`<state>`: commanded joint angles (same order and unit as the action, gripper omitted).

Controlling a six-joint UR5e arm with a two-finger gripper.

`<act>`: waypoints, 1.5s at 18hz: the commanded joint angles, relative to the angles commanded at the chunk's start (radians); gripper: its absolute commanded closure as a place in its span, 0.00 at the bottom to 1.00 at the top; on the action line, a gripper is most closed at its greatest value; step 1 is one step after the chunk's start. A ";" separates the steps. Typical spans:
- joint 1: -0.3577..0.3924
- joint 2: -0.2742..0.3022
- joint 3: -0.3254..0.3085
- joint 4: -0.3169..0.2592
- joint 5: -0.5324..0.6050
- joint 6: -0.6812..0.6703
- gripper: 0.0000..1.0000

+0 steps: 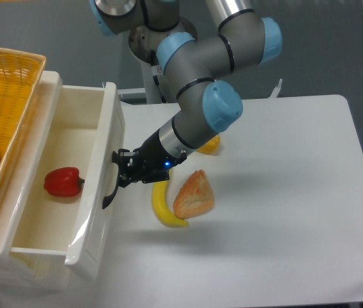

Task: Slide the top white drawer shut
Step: 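Push the white drawer inward into the cabinet with the gripper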

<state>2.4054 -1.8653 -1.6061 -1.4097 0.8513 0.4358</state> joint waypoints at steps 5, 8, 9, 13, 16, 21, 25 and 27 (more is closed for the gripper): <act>-0.022 0.000 0.000 0.012 0.000 -0.008 0.89; -0.034 0.000 0.000 0.028 0.000 -0.025 0.89; -0.041 -0.002 0.002 0.029 0.000 -0.028 0.89; -0.054 -0.003 0.000 0.029 0.000 -0.031 0.88; -0.072 -0.002 0.002 0.031 0.002 -0.034 0.88; -0.089 -0.002 0.002 0.031 0.002 -0.037 0.88; -0.106 0.000 0.000 0.031 0.003 -0.042 0.88; -0.112 -0.002 0.000 0.041 0.005 -0.048 0.88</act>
<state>2.2933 -1.8668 -1.6061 -1.3684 0.8559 0.3881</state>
